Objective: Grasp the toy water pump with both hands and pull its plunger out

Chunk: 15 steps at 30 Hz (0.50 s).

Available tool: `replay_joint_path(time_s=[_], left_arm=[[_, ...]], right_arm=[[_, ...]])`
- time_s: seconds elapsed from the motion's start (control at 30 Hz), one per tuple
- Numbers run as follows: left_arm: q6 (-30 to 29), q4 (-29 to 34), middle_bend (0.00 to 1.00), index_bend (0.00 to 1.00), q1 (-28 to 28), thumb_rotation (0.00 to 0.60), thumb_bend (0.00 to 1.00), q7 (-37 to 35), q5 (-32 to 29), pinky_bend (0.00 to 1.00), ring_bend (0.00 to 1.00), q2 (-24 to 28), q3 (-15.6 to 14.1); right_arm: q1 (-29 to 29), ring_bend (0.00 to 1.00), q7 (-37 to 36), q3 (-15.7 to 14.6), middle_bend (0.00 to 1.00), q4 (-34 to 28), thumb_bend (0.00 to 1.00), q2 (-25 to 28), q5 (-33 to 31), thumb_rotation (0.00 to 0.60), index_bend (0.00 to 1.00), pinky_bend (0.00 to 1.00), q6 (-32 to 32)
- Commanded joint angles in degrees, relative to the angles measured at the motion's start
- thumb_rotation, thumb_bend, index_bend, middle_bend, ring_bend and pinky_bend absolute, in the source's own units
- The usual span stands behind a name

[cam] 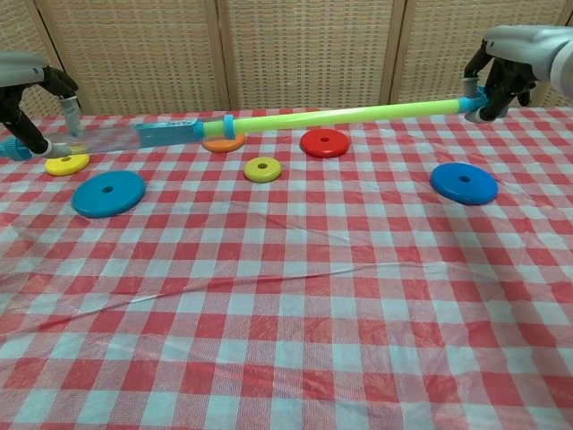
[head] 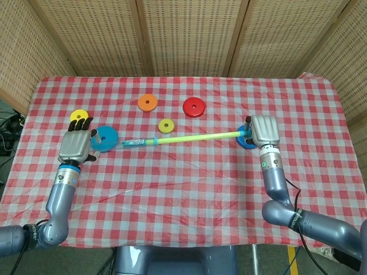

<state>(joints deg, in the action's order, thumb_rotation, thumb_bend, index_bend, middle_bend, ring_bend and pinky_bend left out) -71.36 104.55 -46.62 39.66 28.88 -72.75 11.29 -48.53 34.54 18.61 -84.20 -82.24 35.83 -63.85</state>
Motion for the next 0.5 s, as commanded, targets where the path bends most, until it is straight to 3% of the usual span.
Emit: replay_joint_path(time_s=[0.03, 0.5], left_arm=[[0.1, 0.1, 0.0, 0.59, 0.0, 0.6, 0.44, 0.1, -0.1, 0.0, 0.0, 0.0, 0.0], [0.4, 0.0, 0.0, 0.61, -0.8, 0.6, 0.44, 0.8, -0.2, 0.0, 0.0, -1.5, 0.8]], right_arm=[[0.2, 0.94, 0.1, -0.1, 1.0, -0.2, 0.55, 0.3, 0.1, 0.6, 0.83, 0.66, -0.1], [0.8, 0.94, 0.4, -0.3, 1.0, 0.8, 0.55, 1.2, -0.8, 0.6, 0.83, 0.66, 0.1]])
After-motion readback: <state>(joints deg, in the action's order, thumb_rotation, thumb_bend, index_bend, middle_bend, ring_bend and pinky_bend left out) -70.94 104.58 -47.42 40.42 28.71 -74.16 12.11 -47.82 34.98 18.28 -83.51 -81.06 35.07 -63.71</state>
